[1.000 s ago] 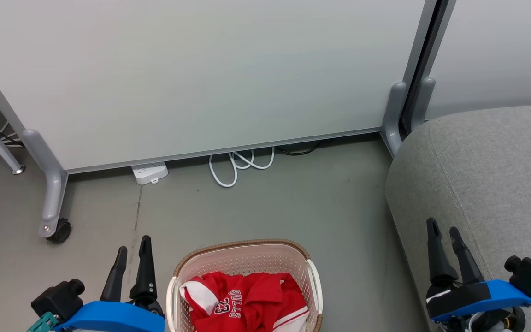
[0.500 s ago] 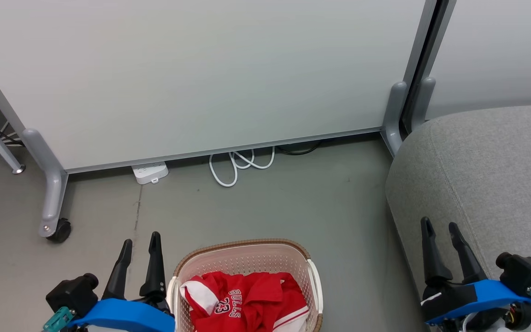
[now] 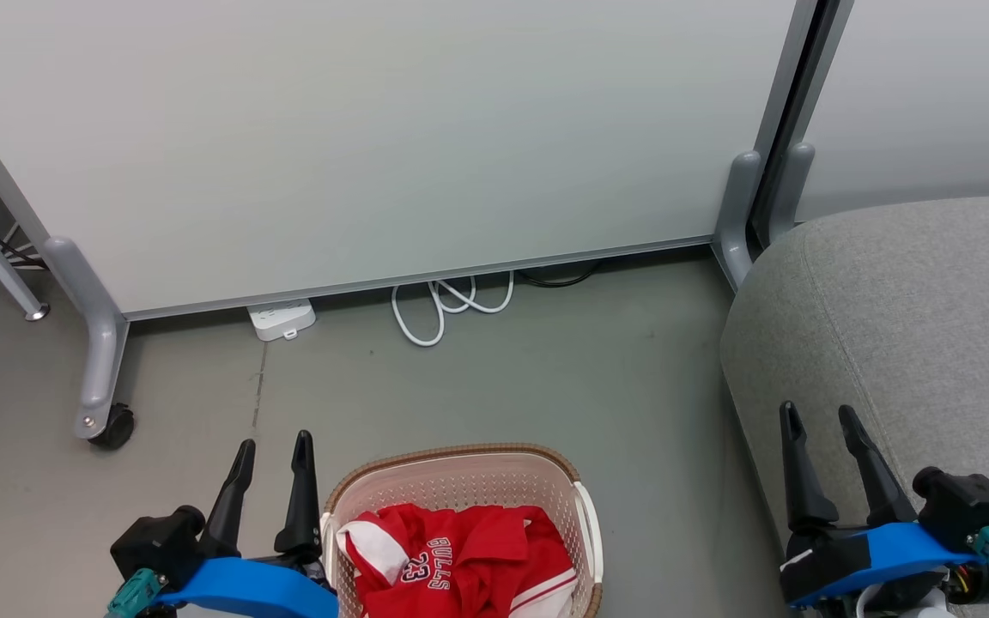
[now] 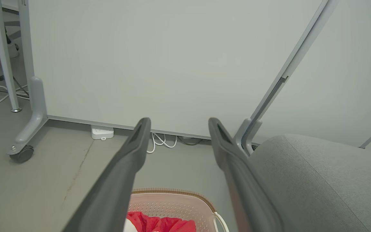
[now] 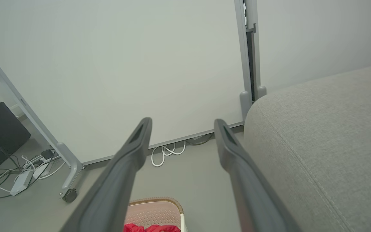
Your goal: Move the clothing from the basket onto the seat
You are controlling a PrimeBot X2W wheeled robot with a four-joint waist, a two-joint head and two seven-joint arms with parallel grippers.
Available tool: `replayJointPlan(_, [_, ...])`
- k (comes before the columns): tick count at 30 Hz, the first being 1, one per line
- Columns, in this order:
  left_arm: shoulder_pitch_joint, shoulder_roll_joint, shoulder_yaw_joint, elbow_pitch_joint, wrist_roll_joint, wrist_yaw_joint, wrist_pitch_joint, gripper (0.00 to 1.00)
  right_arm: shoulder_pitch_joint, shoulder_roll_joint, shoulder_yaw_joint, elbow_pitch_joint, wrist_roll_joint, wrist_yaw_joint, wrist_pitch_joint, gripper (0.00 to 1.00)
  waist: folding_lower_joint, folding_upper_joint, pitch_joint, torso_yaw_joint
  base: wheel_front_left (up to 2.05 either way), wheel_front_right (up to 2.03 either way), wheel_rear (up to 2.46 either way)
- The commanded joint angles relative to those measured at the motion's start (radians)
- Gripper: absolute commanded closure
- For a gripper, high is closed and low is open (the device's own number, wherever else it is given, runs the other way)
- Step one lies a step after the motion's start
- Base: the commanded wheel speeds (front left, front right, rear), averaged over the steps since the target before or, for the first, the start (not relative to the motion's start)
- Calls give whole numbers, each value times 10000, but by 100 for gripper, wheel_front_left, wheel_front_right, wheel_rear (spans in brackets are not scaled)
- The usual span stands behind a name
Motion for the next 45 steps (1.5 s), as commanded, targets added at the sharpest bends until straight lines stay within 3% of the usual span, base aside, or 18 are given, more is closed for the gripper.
replayJointPlan(1, [-219, 63, -43, -17, 185, 30, -88, 0, 76, -45, 24, -115, -214, -3, -55, 0, 0, -1, 3, 1, 0, 0, 0])
replayJointPlan(30, [-193, 81, -402, 70, 1660, 374, -682, 0, 176, -51, 94, -251, -2611, -3, -522, 0, 0, -1, -36, 13, 0, 0, 0])
replayJointPlan(45, [-175, 80, -401, 178, 1572, 301, -656, 0, 106, -50, 111, -241, -2453, -3, -547, 0, 0, -1, 60, -19, 0, 0, 0])
